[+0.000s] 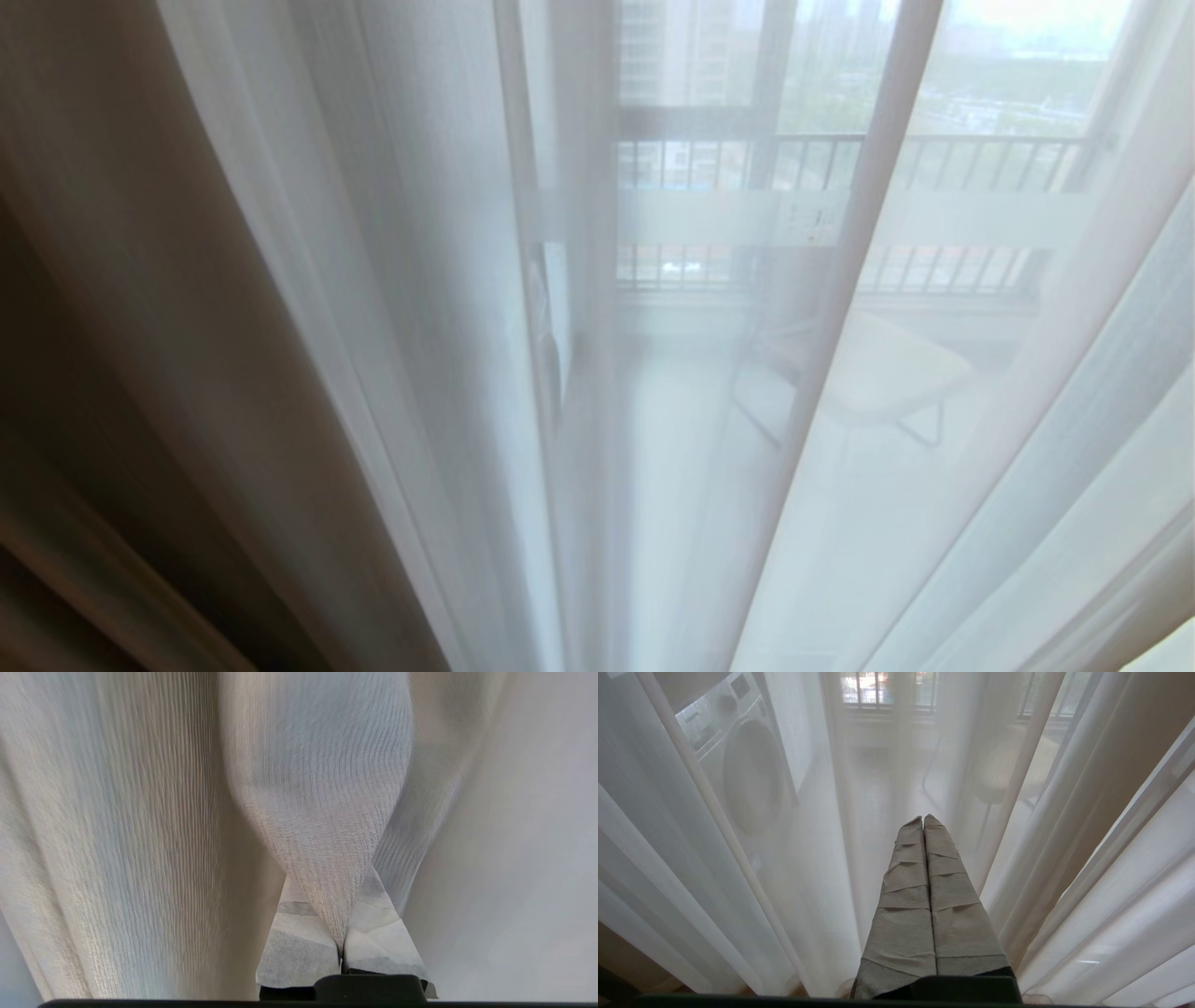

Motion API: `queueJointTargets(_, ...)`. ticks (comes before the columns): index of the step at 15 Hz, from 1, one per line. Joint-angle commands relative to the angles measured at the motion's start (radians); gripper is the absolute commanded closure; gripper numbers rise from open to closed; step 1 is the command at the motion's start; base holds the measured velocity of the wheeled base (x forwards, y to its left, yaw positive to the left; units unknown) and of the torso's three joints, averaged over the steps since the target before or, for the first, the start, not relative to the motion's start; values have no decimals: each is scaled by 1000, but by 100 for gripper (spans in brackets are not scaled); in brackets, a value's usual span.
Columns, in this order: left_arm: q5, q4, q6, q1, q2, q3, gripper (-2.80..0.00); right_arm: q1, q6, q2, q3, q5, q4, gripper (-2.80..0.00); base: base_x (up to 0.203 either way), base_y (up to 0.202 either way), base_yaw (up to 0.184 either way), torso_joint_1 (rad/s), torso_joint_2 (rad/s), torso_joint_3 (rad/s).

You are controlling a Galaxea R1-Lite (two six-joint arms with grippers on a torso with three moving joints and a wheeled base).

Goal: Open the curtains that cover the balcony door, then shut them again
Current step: Close the outer curtains on both sides

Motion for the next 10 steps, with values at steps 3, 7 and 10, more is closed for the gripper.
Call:
queueJointTargets(3,2,-7,-9,2,-89,10,0,0,-1,0,0,0,1,0,0,0,0,0,0,0)
queueJointTargets(7,0,-4,-51,0,-233,113,0,0,-1,0,0,0,1,0,0,0,0,0,0,0)
queueJointTargets(10,-7,-1,-76,-7,-339,197,0,0,-1,0,0,0,0,0,0,0,0,0,0,0)
